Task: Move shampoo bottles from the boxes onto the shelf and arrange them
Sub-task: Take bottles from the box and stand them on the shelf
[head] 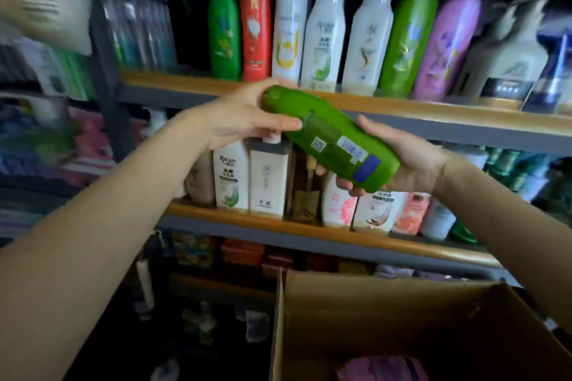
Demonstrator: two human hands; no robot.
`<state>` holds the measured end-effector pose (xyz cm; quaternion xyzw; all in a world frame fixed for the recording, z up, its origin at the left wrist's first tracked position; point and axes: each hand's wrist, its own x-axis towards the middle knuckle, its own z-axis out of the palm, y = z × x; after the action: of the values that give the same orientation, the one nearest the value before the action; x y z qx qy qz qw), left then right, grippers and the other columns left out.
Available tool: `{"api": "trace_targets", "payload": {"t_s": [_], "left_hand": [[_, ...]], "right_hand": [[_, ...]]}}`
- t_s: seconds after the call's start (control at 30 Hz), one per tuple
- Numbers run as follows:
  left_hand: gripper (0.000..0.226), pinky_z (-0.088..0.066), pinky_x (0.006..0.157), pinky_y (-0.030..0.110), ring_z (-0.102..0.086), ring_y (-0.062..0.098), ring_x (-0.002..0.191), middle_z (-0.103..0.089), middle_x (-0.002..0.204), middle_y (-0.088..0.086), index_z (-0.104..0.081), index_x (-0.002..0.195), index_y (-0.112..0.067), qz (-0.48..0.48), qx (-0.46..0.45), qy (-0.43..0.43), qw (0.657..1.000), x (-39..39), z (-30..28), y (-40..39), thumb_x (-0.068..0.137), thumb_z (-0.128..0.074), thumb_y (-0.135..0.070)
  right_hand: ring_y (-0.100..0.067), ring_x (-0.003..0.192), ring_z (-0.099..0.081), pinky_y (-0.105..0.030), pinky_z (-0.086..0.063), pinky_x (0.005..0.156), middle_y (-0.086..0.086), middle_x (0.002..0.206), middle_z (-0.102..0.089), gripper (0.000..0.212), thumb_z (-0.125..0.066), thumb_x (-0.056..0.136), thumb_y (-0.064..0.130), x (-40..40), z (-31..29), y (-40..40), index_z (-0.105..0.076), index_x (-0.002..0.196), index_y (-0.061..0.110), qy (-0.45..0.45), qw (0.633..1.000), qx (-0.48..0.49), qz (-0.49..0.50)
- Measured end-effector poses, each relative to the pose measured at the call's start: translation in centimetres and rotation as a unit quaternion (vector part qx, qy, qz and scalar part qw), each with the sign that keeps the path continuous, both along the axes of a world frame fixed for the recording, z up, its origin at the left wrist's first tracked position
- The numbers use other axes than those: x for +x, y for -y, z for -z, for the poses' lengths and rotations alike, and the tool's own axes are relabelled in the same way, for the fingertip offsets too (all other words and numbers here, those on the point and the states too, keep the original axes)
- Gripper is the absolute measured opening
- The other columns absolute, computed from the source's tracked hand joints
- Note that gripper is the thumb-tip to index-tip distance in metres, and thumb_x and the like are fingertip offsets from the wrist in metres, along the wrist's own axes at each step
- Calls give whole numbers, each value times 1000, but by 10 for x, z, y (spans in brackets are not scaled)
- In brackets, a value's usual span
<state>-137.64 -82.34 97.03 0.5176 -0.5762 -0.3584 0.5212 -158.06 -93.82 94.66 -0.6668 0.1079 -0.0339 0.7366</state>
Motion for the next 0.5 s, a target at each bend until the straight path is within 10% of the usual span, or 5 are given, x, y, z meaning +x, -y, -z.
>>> {"api": "trace_targets", "payload": {"t_s": [0.23,0.37,0.5], "left_hand": [[6,-51,66,22,-61,9,74,-65,86,-4,-58,92,-25,-136,-60,-190,971,8,-10,12,88,-63,-24],[9,-56,79,27,-66,14,85,-69,90,1,-65,95,-19,-115,-78,-140,980,11,-13,8,90,-60,-23],[12,-56,75,28,-69,12,82,-72,92,2,-68,97,-14,-102,-135,-127,977,37,-17,0,90,-58,-15]], "right_hand": [[-16,58,-51,-25,-44,52,-5,76,-57,37,-40,95,47,81,-18,-34,-56,103,13,100,960,-145,218],[-13,97,-63,-24,-51,73,-1,113,-64,31,-37,100,32,103,-28,-38,-47,129,25,203,930,-161,262],[-12,92,-66,-30,-57,75,-2,109,-66,33,-50,95,23,113,-38,-40,-49,127,15,211,935,-153,240]]}}
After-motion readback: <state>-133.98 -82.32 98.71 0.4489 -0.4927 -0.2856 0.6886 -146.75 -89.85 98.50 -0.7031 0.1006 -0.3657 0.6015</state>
